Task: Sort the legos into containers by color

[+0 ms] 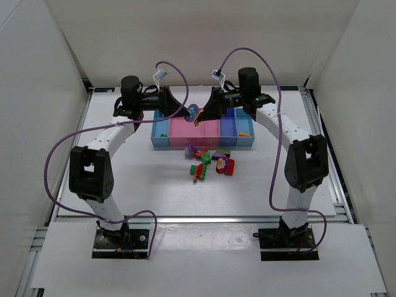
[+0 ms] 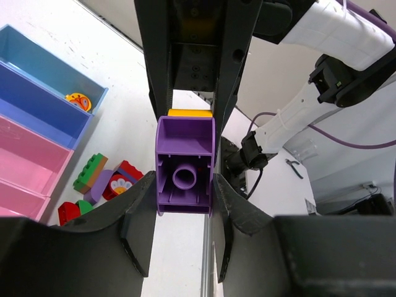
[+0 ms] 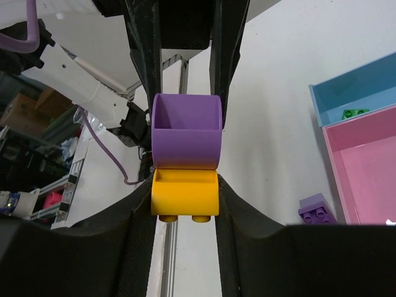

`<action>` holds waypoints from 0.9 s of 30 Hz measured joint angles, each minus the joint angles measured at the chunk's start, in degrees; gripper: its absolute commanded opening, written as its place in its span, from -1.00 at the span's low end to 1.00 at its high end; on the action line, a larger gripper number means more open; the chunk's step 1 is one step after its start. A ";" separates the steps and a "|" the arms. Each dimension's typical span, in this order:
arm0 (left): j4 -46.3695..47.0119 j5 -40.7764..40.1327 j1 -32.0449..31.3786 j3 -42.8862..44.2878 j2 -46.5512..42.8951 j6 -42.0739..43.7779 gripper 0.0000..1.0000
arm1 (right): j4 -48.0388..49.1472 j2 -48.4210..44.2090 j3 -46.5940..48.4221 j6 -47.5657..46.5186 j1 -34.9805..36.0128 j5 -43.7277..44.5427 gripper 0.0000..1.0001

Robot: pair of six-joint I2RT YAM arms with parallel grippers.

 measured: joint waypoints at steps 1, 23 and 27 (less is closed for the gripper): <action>0.20 0.15 0.00 0.00 0.00 0.22 -0.62 | 0.00 0.00 0.00 0.33 0.07 -0.07 -0.34; 1.55 -1.49 2.27 2.97 1.07 1.42 -0.71 | -7.76 -5.99 -6.34 -9.20 -1.36 1.90 -1.00; 2.16 -4.00 6.91 6.71 1.81 1.03 -0.71 | -11.58 -7.32 -8.48 -12.76 -3.72 1.88 -1.00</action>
